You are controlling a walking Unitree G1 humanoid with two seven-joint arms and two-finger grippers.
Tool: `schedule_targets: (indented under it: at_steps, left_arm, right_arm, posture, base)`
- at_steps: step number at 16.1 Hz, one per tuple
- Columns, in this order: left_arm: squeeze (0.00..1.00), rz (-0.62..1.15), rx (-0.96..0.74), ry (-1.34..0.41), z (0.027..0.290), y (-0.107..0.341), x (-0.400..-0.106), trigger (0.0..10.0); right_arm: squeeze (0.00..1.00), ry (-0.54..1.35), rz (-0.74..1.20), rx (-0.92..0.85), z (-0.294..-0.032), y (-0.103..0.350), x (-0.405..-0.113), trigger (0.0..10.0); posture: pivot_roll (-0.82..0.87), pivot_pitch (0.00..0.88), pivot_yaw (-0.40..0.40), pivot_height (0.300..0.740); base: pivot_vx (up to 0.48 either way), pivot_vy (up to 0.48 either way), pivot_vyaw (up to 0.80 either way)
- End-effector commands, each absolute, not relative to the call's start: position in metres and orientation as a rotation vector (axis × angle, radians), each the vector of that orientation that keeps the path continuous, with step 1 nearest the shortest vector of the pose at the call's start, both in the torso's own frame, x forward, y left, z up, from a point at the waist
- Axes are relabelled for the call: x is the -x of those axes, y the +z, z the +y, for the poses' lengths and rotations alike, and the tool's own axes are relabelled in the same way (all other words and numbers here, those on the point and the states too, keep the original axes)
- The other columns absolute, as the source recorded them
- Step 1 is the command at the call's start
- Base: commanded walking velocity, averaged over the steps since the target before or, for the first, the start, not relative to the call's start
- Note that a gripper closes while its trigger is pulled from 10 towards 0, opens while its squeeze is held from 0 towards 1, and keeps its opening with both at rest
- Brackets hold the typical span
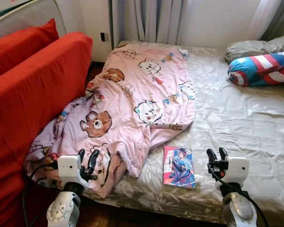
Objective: Clean up the room
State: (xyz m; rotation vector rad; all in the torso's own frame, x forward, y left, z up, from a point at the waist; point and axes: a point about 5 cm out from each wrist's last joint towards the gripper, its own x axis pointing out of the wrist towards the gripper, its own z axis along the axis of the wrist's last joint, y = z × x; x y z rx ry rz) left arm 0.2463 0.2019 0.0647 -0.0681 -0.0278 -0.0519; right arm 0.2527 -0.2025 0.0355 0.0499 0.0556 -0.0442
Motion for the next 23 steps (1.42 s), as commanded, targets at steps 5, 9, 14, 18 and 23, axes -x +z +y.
schedule_targets:
  at_steps: [5, 9, 14, 18, 23]
  left_arm:
    - [0.0, -0.008, 0.098, -0.026, 0.205, 0.068, -0.242, 10.0]
    - [0.0, 0.034, 0.078, 0.01, 0.216, 0.064, -0.243, 10.0]
    - [0.0, 0.015, 0.087, 0.037, 0.219, 0.071, -0.25, 10.0]
    - [0.0, 0.015, 0.087, 0.038, 0.218, 0.071, -0.25, 10.0]
    - [0.0, 0.016, 0.088, 0.037, 0.218, 0.071, -0.251, 10.0]
  right_arm:
    - [0.0, -0.078, 0.075, -0.056, -0.203, 0.038, -0.254, 10.0]
    - [0.0, -0.068, 0.085, -0.049, -0.2, 0.039, -0.251, 10.0]
    - [0.0, -0.057, 0.085, -0.06, -0.199, 0.045, -0.256, 10.0]
    - [0.0, -0.057, 0.094, -0.061, -0.2, 0.045, -0.256, 10.0]
    - [0.0, -0.053, 0.09, -0.067, -0.195, 0.045, -0.254, 10.0]
  posture:
    - [-0.05, 0.095, -0.067, 0.74]
    - [-0.06, 0.108, -0.064, 0.74]
    - [-0.06, 0.101, -0.067, 0.74]
    - [-0.07, 0.108, -0.064, 0.74]
    - [-0.06, 0.111, -0.057, 0.74]
  base:
    - [0.0, 0.0, 0.0]
    - [0.0, 0.0, 0.0]
    - [0.0, 0.0, -0.1]
    - [0.0, 0.0, -0.75]
    - [0.0, 0.0, -0.46]
